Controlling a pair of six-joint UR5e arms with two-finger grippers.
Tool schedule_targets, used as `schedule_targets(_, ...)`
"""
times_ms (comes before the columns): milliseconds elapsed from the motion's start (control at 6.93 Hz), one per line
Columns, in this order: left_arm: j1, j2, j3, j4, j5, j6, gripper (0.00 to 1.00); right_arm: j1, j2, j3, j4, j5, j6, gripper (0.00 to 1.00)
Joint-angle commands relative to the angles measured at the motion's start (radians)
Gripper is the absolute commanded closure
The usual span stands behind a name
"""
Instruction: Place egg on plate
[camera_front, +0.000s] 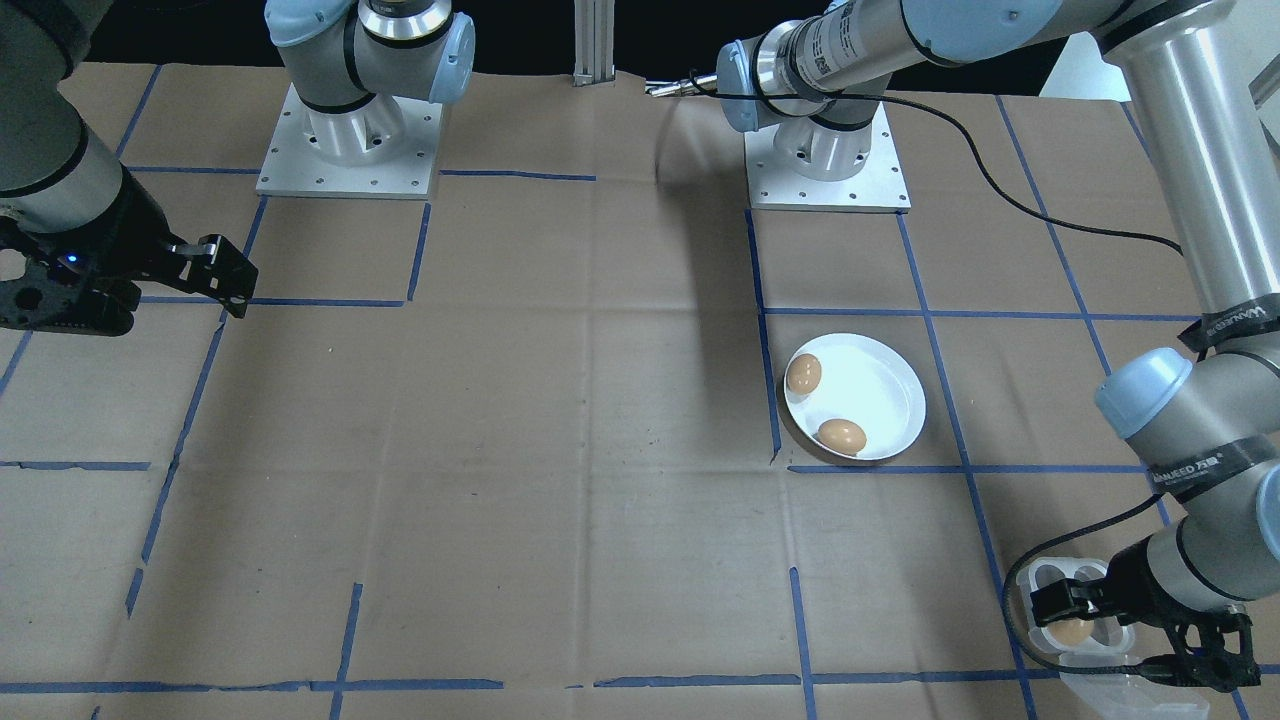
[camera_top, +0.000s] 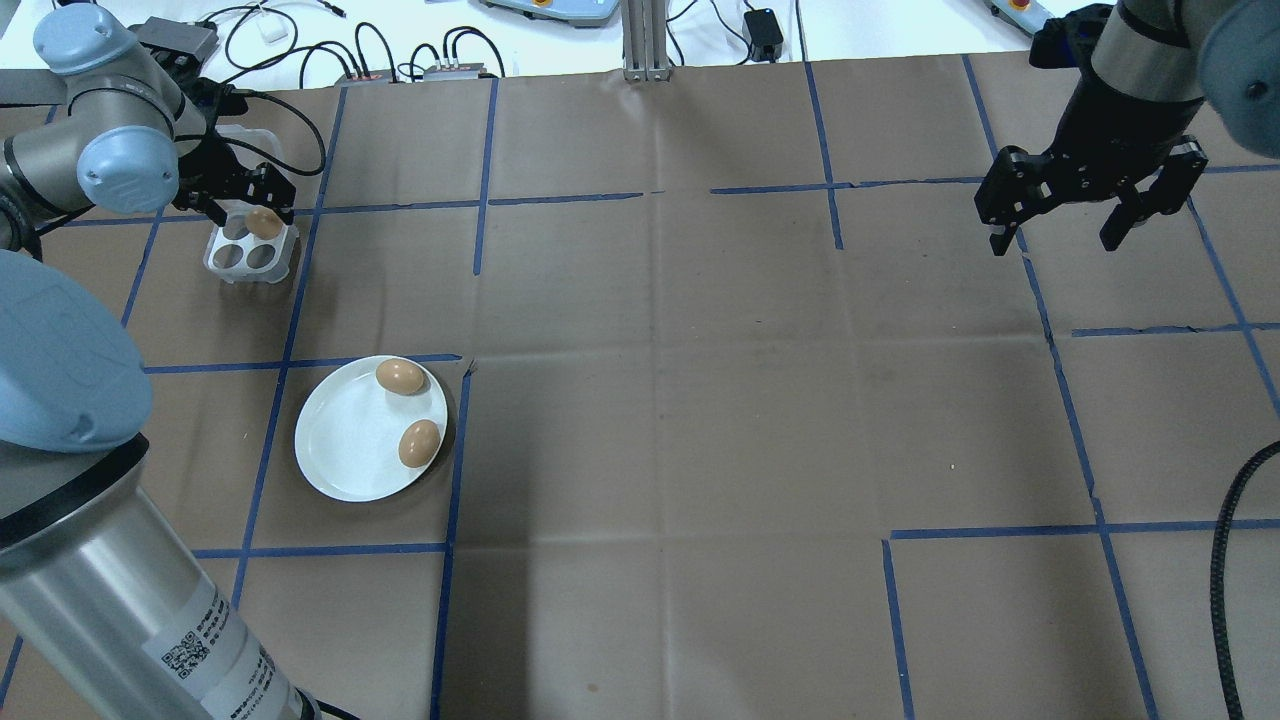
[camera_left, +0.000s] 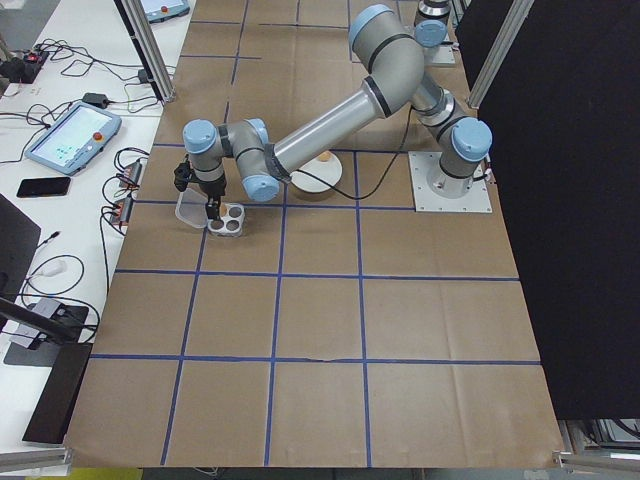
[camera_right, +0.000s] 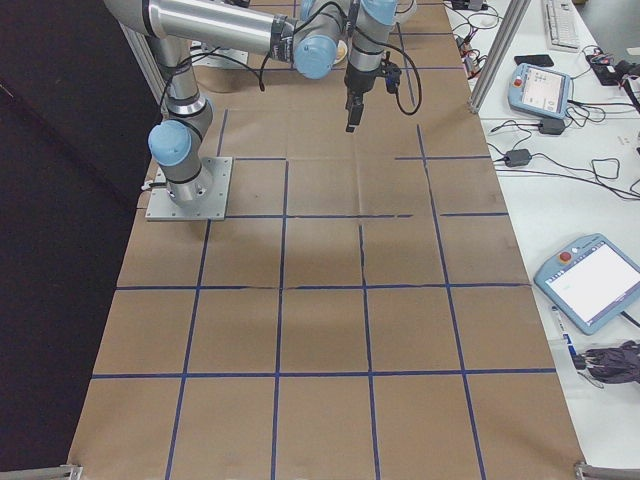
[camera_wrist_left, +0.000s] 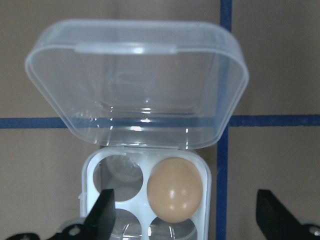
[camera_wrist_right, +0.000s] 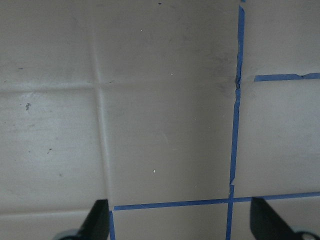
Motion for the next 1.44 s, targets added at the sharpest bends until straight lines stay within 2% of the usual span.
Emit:
schedule_targets(0, 0.027, -0.001, 0.002, 0.002, -0.001, 0.025, 0.01, 0.0, 0.0, 0.0, 0.0, 0.001, 0.0, 0.0)
schedule_targets(433, 0.013, -0.006, -0.001, 0.002, 0.001, 0.025, 0.04, 0.0, 0.0, 0.0, 0.0, 0.001, 0.0, 0.0)
schedule_targets(1299, 0.007, -0.006, 0.002, 0.002, -0.012, 0.019, 0.54, 0.0, 0.0, 0.0, 0.0, 0.001, 0.0, 0.0)
